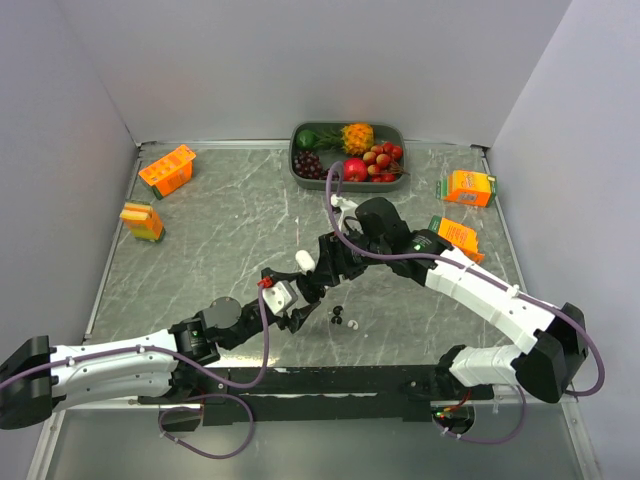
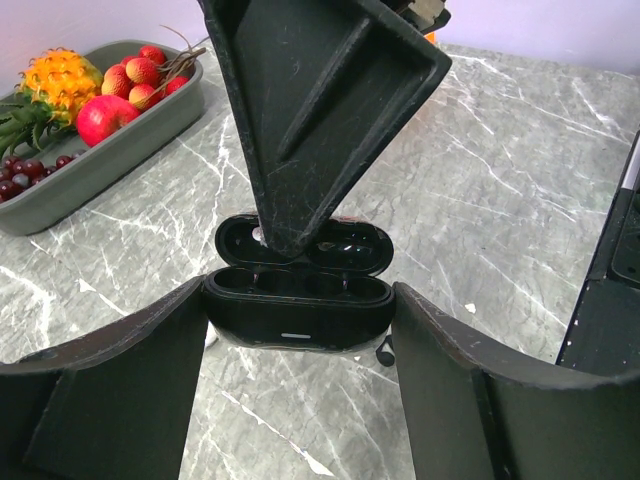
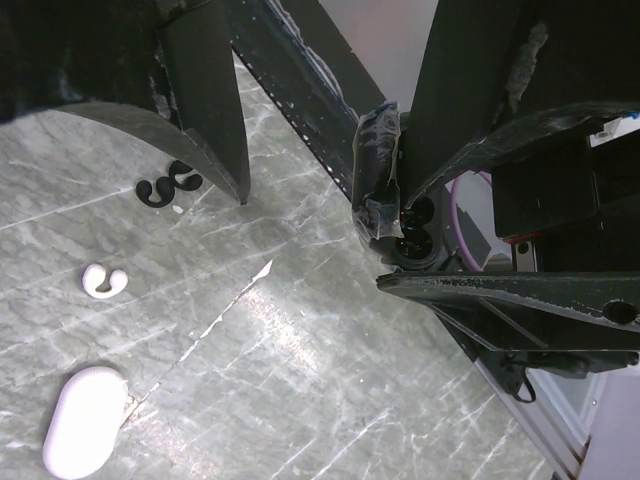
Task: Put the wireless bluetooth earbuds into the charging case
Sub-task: Open the charging case, then adjust the charging case, then pick up the earbud from the center of the board.
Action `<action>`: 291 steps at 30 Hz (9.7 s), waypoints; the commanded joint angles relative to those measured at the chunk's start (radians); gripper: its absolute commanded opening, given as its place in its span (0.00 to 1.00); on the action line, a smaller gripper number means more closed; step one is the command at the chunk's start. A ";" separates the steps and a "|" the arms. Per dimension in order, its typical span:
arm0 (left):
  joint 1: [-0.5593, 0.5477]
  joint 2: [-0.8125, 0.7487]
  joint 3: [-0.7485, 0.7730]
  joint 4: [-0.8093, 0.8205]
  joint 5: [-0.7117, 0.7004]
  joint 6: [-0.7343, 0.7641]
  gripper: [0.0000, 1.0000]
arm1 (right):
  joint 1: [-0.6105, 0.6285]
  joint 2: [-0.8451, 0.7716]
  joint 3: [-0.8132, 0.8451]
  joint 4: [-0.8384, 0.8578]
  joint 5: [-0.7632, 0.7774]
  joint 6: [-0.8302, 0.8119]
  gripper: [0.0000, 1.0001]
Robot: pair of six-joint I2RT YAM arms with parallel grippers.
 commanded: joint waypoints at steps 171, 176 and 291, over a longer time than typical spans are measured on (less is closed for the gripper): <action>0.380 0.026 0.130 -0.029 0.798 -0.284 0.01 | 0.357 -0.250 0.009 0.168 0.353 -0.667 0.42; 0.379 0.030 0.132 -0.020 0.792 -0.293 0.01 | 0.357 -0.258 0.009 0.163 0.368 -0.667 0.44; 0.074 -0.358 -0.140 -0.027 0.071 -0.398 0.01 | 0.018 0.169 -0.235 0.123 0.281 -0.011 0.44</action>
